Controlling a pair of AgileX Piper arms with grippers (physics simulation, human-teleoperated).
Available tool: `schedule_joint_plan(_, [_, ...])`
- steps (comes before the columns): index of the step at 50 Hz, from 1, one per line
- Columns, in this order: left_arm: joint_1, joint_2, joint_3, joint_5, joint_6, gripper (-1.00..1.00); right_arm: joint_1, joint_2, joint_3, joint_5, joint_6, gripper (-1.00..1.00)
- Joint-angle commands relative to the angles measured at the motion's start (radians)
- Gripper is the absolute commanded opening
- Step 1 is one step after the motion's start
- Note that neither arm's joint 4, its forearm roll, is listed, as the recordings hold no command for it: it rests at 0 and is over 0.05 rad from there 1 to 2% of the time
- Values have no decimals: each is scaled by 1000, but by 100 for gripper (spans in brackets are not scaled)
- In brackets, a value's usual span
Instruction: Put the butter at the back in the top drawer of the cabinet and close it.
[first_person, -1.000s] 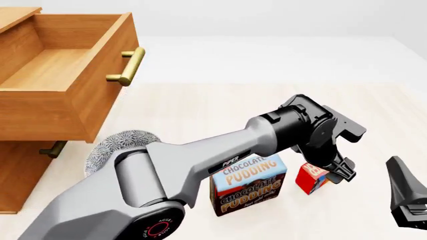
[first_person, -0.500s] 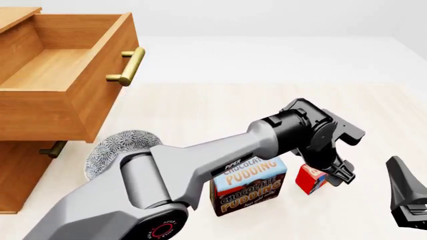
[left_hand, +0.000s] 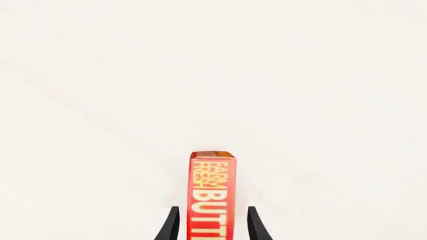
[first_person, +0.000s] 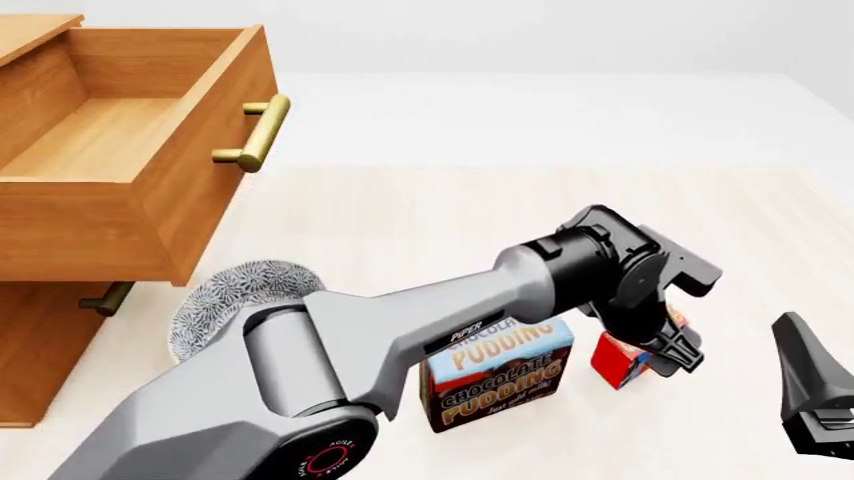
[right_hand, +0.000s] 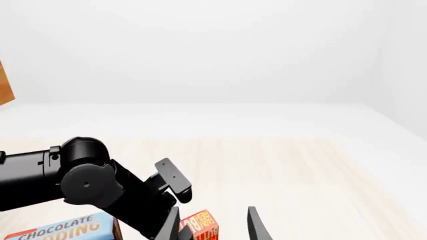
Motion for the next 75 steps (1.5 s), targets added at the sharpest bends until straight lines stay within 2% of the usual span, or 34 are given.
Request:
schedule_joint_plan(1, [1, 0, 19, -13, -4, 100, 0, 0, 0, 0, 0, 100])
schedule_joint_plan(33, [7, 30, 10, -14, -23, 100, 0, 0, 0, 0, 0, 100])
schedule_joint_plan(34, [5, 33, 11, -16, -26, -100, 0, 0, 0, 0, 0, 100])
schedule_joint_plan(51, [-2, 28, -8, -15, -23, -100, 0, 0, 0, 0, 0, 100])
schedule_joint_plan(75, [20, -113, 27, -43, 15, -100, 0, 0, 0, 0, 0, 100])
